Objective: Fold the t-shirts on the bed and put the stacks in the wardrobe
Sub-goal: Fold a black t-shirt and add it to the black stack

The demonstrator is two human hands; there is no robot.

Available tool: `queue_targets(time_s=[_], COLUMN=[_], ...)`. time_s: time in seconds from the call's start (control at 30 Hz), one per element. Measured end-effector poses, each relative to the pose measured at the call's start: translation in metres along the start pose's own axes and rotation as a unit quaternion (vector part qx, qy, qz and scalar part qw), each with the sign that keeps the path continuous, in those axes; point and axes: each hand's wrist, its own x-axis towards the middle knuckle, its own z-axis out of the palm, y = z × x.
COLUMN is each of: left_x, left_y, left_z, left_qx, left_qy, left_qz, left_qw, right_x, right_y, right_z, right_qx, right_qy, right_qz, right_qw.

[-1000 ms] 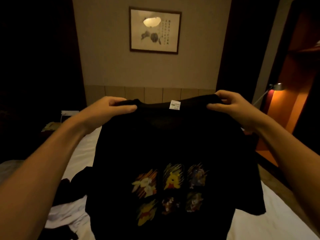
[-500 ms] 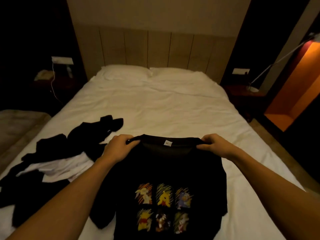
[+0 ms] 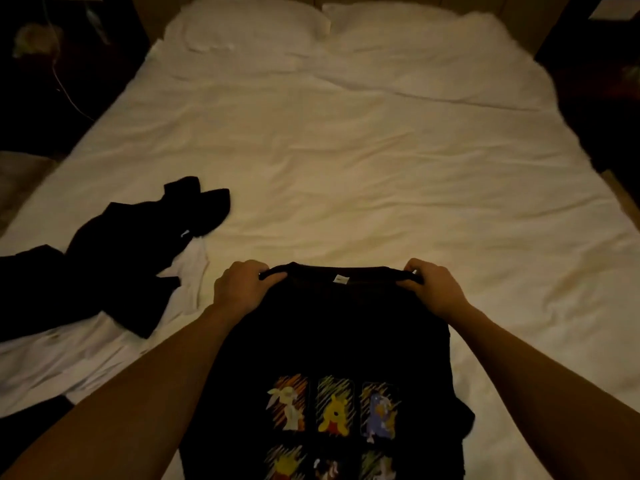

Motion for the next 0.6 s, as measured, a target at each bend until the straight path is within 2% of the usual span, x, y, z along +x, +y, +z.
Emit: queue_targets(time_s=[0.3,0.37,0.47,0.53,0.6], left_x=[0.099,0.113,0.121,0.119,0.119], left_y=[-0.004,-0.008,-0.023,-0.034,-0.042], left_z=[0.042,0.052,0.071,0.077,0.077], left_qx=[0.024,0.000,-0.085,-0.143,-0.176], left_qy=[-0.026,-0.050,-0.115,-0.145,-0.146], left_qz=[-0.045,-0.048,-0.040,-0.055,-0.074], left_qw=[0.998,0.998,0.989,0.977,0.971], right_x=[0.108,0.121,0.129,0.126,0.117], right_y=[0.023,0.026,0.030,0.027,0.020], right_z=[0.034,0.046,0.066,0.075,0.084], right_qx=[-0.011,-0.014,-0.051,-0.110,-0.196], right_qy=[0.002,0.007,-0.027,-0.046,-0.026], right_qz=[0.044,0.058,0.083,0.092,0.092], right_qw=[0.999,0.998,0.995,0.989,0.976])
